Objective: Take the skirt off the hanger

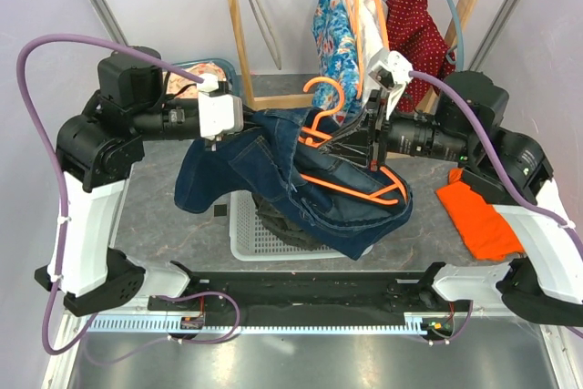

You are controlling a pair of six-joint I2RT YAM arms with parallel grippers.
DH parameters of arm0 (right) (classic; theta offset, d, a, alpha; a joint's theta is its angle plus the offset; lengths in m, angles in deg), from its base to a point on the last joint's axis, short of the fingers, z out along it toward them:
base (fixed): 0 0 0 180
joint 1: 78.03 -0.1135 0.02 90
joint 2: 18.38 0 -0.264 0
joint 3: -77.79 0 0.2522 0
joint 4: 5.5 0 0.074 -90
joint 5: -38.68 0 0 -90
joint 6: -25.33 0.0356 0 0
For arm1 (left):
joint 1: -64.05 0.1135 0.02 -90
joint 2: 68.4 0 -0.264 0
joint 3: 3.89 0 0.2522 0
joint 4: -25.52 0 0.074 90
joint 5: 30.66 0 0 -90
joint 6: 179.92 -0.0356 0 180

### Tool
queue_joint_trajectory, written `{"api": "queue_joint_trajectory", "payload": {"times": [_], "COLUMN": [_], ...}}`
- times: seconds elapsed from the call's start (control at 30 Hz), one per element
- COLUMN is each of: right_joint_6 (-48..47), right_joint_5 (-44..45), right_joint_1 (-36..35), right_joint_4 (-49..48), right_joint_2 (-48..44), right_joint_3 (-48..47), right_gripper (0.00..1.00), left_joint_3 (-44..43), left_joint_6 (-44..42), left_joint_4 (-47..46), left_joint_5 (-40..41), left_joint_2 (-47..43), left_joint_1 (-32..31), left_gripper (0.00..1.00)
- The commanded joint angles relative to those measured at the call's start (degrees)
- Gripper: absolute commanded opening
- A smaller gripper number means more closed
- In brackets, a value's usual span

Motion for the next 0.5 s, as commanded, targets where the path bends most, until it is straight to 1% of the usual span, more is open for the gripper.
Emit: {"api": "queue_joint_trajectory", "payload": {"times": [0.0, 0.07, 0.23, 0.27, 0.3, 0.4, 0.47], "right_joint_6": [-0.4, -1.0, -1.8, -2.3, -2.6, -3.8, -3.9], "right_joint_5": [9.3, 11.0, 13.8, 14.2, 14.7, 17.3, 18.9], "right_joint_1": [-0.1, -0.1, -0.2, -0.1, -0.1, -0.1, 0.0], "right_joint_4": [-3.4, -0.7, 1.1, 1.4, 1.8, 3.7, 3.9], "right_joint_2": [-3.1, -4.5, -6.8, -6.9, -6.8, -6.4, -6.5], "right_joint_3": [-6.8, -8.7, -6.0, -5.6, -5.3, -6.0, -6.3], "right_gripper": [0.00, 0.00, 0.00, 0.00, 0.00, 0.00, 0.00], "left_joint_3": [1.5, 2.6, 3.3, 3.4, 3.3, 3.6, 5.0], "left_joint_6": [4.6, 4.9, 7.4, 7.8, 8.1, 8.3, 7.8], "left_joint_4": [-4.8, -4.7, -4.8, -4.7, -4.7, -4.2, -4.1], "left_joint_5": [0.5, 2.5, 3.8, 3.7, 4.0, 6.5, 10.2], "left_joint_2": [-1.5, -2.3, -3.4, -3.8, -4.2, -5.5, -6.3], "left_joint_1": [-0.5, -0.6, -0.5, -0.5, -0.5, -0.4, -0.4], "left_gripper": [0.23, 0.27, 0.36, 0.40, 0.41, 0.43, 0.43]}}
